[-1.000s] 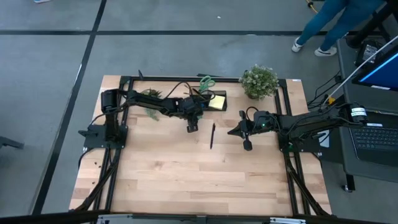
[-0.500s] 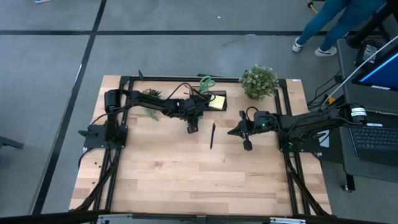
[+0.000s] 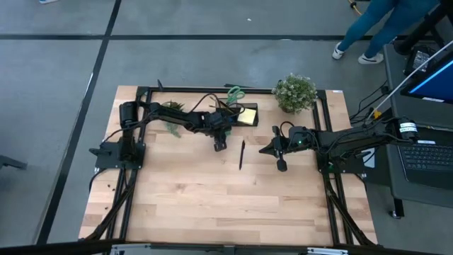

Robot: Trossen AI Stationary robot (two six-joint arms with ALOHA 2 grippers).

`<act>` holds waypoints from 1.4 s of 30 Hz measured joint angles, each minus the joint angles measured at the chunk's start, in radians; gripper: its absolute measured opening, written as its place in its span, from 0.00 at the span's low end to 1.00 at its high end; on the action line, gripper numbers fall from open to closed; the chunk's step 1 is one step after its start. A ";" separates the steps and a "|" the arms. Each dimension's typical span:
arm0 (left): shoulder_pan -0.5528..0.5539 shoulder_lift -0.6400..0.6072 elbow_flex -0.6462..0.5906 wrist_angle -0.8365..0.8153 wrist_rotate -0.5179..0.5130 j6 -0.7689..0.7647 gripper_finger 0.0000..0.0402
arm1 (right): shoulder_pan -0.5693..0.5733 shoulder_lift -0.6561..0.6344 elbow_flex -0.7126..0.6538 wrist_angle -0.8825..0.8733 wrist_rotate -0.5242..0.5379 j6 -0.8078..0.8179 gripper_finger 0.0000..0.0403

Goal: Pick and place office supplies into organizer
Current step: Put the green eraser into the black desk organizer

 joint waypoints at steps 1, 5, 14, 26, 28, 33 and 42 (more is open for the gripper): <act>0.003 0.000 0.000 -0.001 0.002 -0.015 0.33 | 0.000 0.000 0.000 0.000 0.000 0.000 0.01; 0.013 0.001 -0.001 -0.001 0.051 -0.032 0.33 | 0.000 0.000 0.000 0.000 0.000 0.000 0.01; 0.012 0.003 0.000 -0.036 0.064 -0.019 0.30 | 0.000 0.000 0.000 0.000 0.000 0.000 0.01; 0.009 0.000 -0.001 -0.041 0.072 0.003 0.17 | 0.000 0.000 0.000 0.000 0.000 0.000 0.01; 0.009 -0.002 -0.002 -0.040 0.072 0.003 0.17 | 0.000 0.000 0.000 0.000 0.000 0.000 0.01; -0.001 -0.015 -0.006 -0.032 0.071 0.053 0.17 | 0.000 0.000 0.000 0.000 0.000 0.000 0.01; -0.025 -0.077 -0.009 -0.042 0.095 0.060 0.17 | 0.000 0.000 0.000 -0.003 0.000 -0.001 0.01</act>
